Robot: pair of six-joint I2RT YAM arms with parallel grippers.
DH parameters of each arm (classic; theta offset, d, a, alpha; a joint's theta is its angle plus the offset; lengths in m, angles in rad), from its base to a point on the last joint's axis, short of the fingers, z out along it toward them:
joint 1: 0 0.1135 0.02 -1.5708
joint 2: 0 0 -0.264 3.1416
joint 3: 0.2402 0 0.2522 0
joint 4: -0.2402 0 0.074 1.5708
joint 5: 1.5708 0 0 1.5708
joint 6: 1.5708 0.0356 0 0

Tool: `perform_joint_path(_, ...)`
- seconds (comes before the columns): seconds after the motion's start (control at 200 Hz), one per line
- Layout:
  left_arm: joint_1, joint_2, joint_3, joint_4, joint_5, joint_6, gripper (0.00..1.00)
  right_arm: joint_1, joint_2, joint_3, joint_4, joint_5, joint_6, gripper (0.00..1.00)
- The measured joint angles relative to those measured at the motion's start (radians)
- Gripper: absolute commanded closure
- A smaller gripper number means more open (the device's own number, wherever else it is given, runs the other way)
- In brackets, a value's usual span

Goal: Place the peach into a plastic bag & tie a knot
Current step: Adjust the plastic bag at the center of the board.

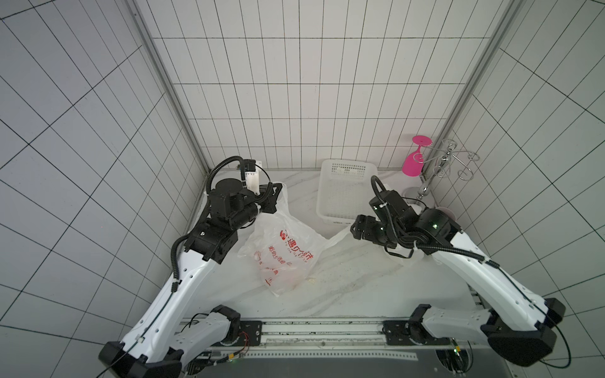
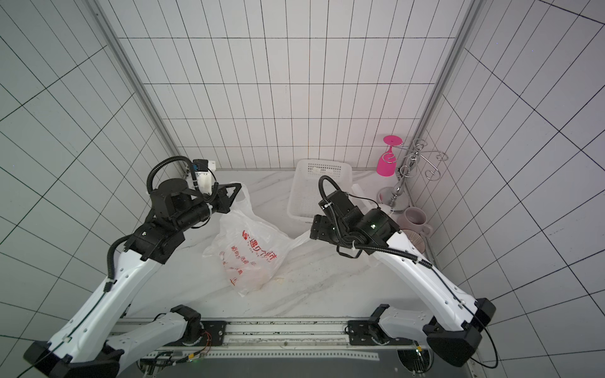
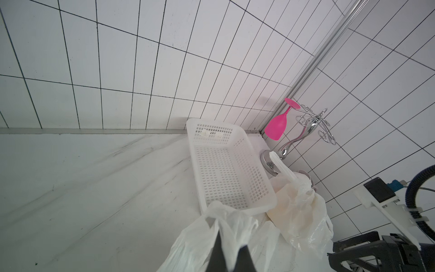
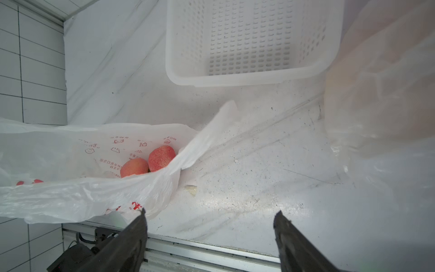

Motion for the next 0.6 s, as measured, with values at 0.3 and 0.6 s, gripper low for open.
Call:
perform_joint_path(0.3,0.000,-0.006,-0.037,0.035,0.021,-0.014,1.00,-0.069,0.128,-0.039,0.112,-0.060,0.130,0.15)
perform_joint_path(0.6,-0.011,-0.008,-0.043,0.047,0.037,-0.018,1.00,-0.134,0.359,-0.046,0.309,-0.099,0.182,0.25)
